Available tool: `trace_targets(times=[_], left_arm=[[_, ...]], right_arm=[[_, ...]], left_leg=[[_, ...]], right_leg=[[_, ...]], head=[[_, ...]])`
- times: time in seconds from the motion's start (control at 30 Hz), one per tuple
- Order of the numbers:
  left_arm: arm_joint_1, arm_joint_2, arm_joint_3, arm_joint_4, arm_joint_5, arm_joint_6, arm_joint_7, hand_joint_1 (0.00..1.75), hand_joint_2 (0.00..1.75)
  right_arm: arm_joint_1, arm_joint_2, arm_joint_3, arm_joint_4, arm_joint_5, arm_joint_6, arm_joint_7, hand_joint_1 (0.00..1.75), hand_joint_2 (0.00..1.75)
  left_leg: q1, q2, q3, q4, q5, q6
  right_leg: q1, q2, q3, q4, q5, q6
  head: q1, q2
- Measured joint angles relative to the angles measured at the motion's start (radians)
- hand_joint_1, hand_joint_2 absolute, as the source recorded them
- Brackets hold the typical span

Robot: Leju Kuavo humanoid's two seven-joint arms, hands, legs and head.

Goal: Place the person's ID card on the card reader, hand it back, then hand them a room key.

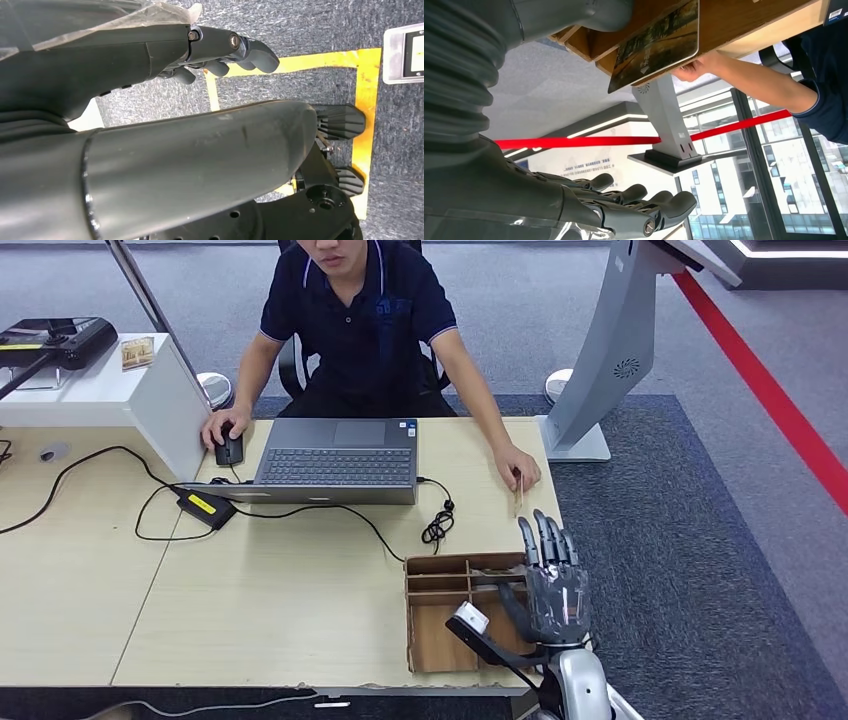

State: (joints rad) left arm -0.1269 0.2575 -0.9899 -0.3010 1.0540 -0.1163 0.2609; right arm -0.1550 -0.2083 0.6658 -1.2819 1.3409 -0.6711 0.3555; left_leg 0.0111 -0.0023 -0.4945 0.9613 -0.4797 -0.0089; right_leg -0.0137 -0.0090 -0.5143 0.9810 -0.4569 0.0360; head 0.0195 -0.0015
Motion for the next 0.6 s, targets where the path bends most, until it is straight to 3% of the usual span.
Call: trace_targets(times=[0.6], left_arm=[[0.0,0.0,0.0,0.0,0.001,0.0,0.0,0.0,0.0]], right_arm=[[0.004,0.0,0.006,-0.005,-0.001,0.002,0.013,0.12,1.75]], left_leg=[[0.0,0.0,0.0,0.0,0.0,0.0]], right_leg=[[0.0,0.0,0.0,0.0,0.0,0.0]], head=[[0.0,0.0]])
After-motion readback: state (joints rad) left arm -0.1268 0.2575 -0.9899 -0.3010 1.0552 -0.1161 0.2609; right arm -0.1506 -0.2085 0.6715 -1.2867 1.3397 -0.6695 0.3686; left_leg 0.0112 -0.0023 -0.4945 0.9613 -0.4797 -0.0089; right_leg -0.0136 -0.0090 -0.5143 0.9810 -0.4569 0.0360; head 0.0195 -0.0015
